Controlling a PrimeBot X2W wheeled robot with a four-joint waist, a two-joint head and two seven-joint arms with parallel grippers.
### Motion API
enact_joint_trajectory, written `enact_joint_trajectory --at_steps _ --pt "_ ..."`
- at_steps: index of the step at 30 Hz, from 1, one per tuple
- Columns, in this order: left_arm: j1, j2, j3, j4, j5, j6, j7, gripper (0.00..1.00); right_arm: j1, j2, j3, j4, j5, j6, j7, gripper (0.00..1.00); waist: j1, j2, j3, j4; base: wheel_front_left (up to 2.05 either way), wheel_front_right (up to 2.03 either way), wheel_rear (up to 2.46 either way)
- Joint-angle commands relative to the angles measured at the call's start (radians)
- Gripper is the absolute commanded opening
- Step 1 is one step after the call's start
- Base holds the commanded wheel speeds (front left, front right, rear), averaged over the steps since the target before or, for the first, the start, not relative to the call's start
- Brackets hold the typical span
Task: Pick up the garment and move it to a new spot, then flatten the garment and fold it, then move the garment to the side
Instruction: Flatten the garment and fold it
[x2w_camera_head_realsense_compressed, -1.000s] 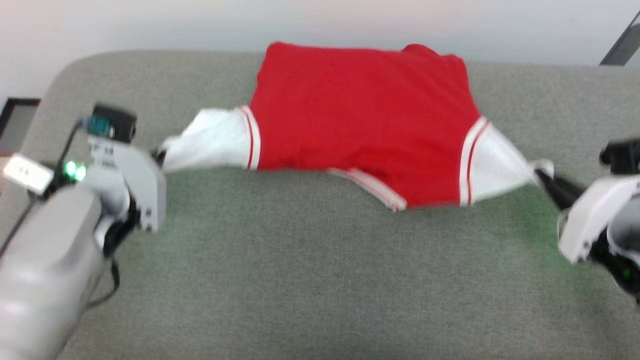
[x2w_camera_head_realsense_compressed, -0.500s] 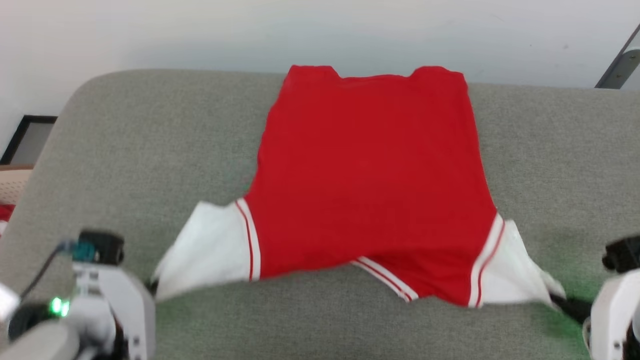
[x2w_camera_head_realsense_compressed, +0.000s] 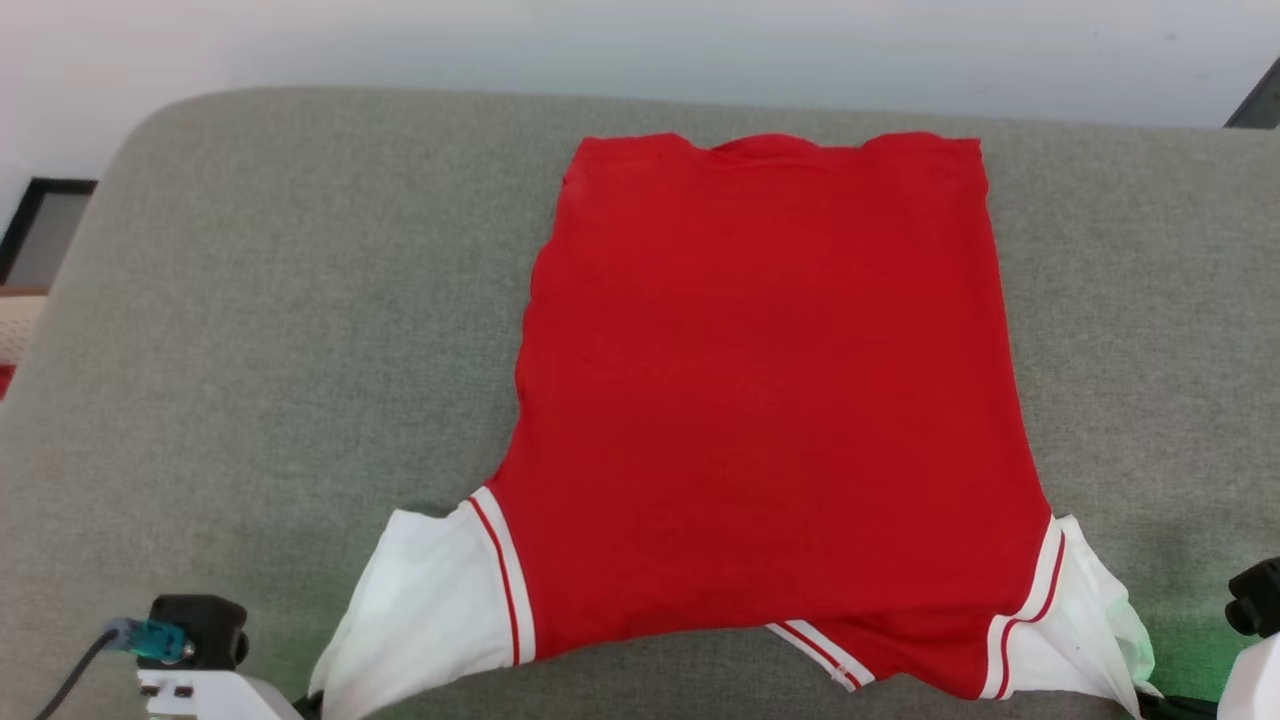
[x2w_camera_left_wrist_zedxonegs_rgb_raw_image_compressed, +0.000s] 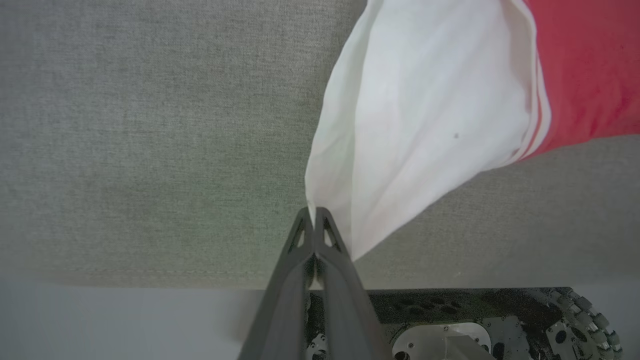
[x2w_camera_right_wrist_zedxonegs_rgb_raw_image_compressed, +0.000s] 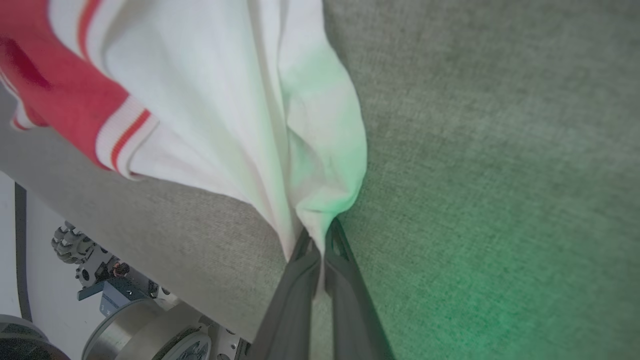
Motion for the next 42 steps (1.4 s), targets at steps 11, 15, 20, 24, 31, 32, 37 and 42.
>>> enact_joint_trajectory --at_steps 11,15,20,24,31,32,37,42 --pt "-0.070 -0.074 -0.023 0.038 0.058 -0.046 -0.031 0.00 -0.045 0.161 -0.010 0.094 -0.164 -0.008 0.007 1.00 0.0000 0.0000 0.048 0.005 0.00 0.00 0.00" --pt "-0.084 -0.083 -0.028 0.044 0.073 -0.049 -0.033 0.00 -0.065 0.136 -0.057 0.042 -0.170 -0.012 0.032 1.00 0.0000 0.0000 0.049 0.002 0.00 0.00 0.00" --pt "-0.090 -0.087 -0.031 0.035 0.082 -0.049 -0.038 0.00 -0.065 0.108 -0.166 -0.108 -0.172 -0.003 0.083 1.00 0.0000 0.0000 0.045 0.002 0.00 0.00 0.00" --pt "-0.102 -0.094 -0.037 0.028 0.095 -0.053 -0.043 0.00 -0.109 0.125 -0.263 -0.204 -0.210 -0.002 0.079 1.00 0.0000 0.0000 0.051 0.011 0.00 0.00 0.00" --pt "-0.154 -0.132 -0.056 0.028 0.130 -0.078 -0.044 0.00 -0.362 0.201 -0.305 -0.149 -0.358 -0.002 -0.019 1.00 0.0000 0.0000 0.105 0.053 0.00 0.00 0.00" --pt "-0.165 -0.139 -0.060 0.030 0.137 -0.086 -0.042 0.00 -0.410 0.212 -0.301 -0.113 -0.380 -0.002 -0.041 1.00 0.0000 0.0000 0.117 0.062 0.00 0.00 0.00" --pt "-0.230 -0.183 -0.083 0.046 0.168 -0.123 -0.037 0.00 -0.640 0.242 -0.248 0.106 -0.461 -0.002 -0.136 1.00 0.0000 0.0000 0.179 0.118 0.00 0.00 0.00" --pt "-0.286 -0.233 -0.103 0.081 0.189 -0.160 -0.036 0.00 -0.833 0.254 -0.196 0.347 -0.503 -0.002 -0.172 1.00 0.0000 0.0000 0.236 0.178 0.00 0.00 0.00"
